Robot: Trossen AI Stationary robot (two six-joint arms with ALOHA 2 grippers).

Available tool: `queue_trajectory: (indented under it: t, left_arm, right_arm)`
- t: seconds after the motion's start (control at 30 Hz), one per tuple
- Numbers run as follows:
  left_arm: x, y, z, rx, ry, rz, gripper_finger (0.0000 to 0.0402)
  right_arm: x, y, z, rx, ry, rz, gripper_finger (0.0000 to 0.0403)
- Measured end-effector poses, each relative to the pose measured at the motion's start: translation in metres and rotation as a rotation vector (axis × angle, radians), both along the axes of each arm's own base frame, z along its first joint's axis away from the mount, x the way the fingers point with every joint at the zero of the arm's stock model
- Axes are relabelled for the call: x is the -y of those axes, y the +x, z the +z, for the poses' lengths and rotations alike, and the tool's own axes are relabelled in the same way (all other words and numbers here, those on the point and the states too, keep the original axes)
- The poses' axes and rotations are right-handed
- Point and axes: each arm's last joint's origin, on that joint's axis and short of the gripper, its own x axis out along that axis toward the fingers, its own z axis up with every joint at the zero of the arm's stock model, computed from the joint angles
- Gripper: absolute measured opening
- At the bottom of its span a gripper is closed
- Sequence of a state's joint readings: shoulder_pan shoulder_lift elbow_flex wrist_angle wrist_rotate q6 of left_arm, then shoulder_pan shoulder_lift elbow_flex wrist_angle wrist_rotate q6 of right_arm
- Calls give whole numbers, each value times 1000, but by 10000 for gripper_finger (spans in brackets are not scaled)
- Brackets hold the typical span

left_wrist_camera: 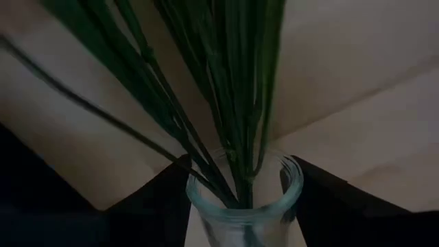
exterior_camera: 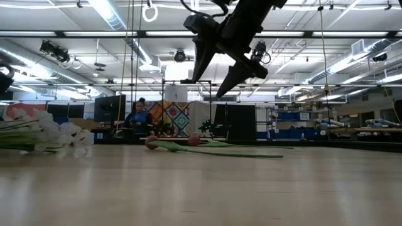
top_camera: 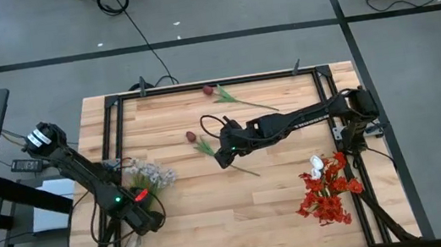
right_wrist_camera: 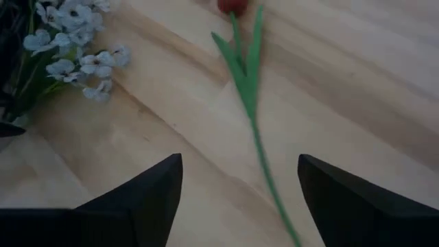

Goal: Sort flowers into vase by color
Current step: Put the fallen vase upright

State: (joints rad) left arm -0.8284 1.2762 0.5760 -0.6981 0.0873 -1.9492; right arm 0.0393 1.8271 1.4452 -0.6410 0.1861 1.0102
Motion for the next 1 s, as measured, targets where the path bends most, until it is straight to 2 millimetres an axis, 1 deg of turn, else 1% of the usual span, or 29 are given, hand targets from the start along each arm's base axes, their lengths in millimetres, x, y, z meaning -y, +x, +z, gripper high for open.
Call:
queue_trajectory:
  t: [0.2, 0.37, 0.63, 0.8, 1.0]
  left_arm:
    - [1, 5, 14, 63, 97, 1, 211]
    - [1, 10, 30, 145, 211, -36, 211]
    - [-1, 16, 59, 237, 385, -69, 212]
    - [-3, 20, 78, 331, 513, -94, 212]
    - [-6, 24, 102, 488, 716, -104, 212]
  right_arm:
    - [1, -14, 17, -16, -77, -28, 288]
    - [2, -20, 24, -16, -111, -38, 287]
    - [-4, -21, 25, -16, -146, -24, 287]
    - [-8, -21, 25, -18, -190, -23, 287]
    - [-16, -22, 26, -19, -241, -9, 287]
